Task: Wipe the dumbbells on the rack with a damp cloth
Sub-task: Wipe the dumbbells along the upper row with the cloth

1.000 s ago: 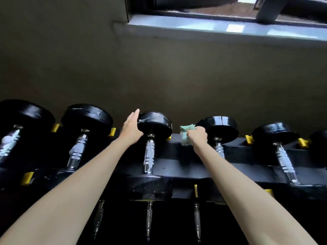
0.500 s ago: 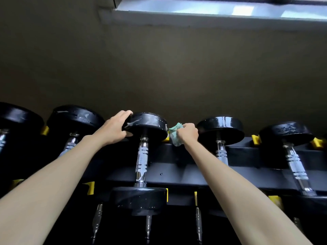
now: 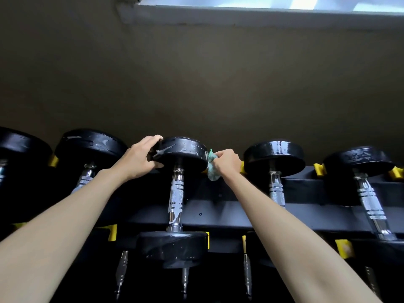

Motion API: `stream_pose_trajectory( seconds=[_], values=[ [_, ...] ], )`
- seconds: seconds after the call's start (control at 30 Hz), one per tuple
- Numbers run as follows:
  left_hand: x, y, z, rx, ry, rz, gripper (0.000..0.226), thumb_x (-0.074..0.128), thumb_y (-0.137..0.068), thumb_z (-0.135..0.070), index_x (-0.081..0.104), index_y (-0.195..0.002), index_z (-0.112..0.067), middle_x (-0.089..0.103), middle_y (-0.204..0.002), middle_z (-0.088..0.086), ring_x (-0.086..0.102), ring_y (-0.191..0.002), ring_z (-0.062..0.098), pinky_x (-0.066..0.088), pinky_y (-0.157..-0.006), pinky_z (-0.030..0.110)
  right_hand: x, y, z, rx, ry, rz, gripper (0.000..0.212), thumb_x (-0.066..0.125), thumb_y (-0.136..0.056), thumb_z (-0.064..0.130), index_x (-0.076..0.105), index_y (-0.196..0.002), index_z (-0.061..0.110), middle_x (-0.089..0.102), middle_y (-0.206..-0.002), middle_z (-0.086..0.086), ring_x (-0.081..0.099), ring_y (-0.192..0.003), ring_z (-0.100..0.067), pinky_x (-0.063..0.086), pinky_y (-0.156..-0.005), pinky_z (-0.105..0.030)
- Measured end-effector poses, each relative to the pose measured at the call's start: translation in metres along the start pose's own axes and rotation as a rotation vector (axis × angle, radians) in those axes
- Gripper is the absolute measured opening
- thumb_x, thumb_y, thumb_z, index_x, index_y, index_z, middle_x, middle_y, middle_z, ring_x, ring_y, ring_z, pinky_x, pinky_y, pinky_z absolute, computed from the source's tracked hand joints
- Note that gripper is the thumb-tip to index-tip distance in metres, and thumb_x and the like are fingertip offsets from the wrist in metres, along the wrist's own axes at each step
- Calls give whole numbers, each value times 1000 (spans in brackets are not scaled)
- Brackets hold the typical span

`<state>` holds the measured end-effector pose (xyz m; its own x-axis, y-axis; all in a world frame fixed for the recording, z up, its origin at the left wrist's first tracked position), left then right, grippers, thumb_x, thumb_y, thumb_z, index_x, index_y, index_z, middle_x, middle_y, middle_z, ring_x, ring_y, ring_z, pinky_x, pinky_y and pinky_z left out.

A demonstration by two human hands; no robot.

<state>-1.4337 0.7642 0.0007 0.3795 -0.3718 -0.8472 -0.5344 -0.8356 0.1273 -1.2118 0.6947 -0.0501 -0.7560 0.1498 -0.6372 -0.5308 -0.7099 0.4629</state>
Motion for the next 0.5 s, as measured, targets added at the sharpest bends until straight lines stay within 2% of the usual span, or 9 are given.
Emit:
stream_pose_trajectory(
  seconds=[0.2,0.23,0.3,0.4,0.5],
  values=[
    [1,0,1,-7,26,-7,69,78,-72,-14,44,-132,-16,50,-121,-4,56,-102,27,44,-93,40,4,5,-4,37,-119,12,34,48,-79,3,75,-93,18,69,-90,-6,60,-91,-23,45,-73,-27],
    [1,0,1,-7,25,-7,69,78,-72,-14,44,-132,-16,50,-119,-5,56,-101,28,44,-93,40,6,6,-5,44,-152,20,33,49,-78,2,74,-91,19,69,-90,-7,61,-94,-25,47,-77,-29],
    [1,0,1,-2,22,-11,69,78,-72,-14,45,-132,-16,47,-114,-11,56,-100,28,44,-93,38,11,5,-10,73,-253,40,28,51,-76,-1,70,-74,20,68,-84,-8,65,-96,-30,53,-84,-38],
    [1,1,0,-6,12,-18,68,78,-73,-15,44,-132,-17,43,-111,-16,56,-97,29,43,-91,36,15,3,-20,178,-502,82,34,51,-77,-10,63,-62,17,64,-81,-13,67,-85,-37,56,-78,-52],
    [2,1,-2,-19,12,-19,69,78,-73,-15,44,-132,-18,42,-111,-16,57,-97,30,44,-91,37,11,8,-21,186,-611,101,35,47,-77,-14,63,-63,14,61,-75,-11,61,-68,-30,56,-74,-54]
  ],
)
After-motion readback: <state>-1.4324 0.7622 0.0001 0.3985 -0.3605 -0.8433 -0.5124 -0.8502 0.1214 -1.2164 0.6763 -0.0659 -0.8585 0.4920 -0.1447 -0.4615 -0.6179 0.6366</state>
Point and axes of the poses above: each hand's wrist, its own y-axis away from the middle knuckle, its own x-axis out of the palm, z = x × y, the point moved 4 cm from there along -y, towards the middle knuckle
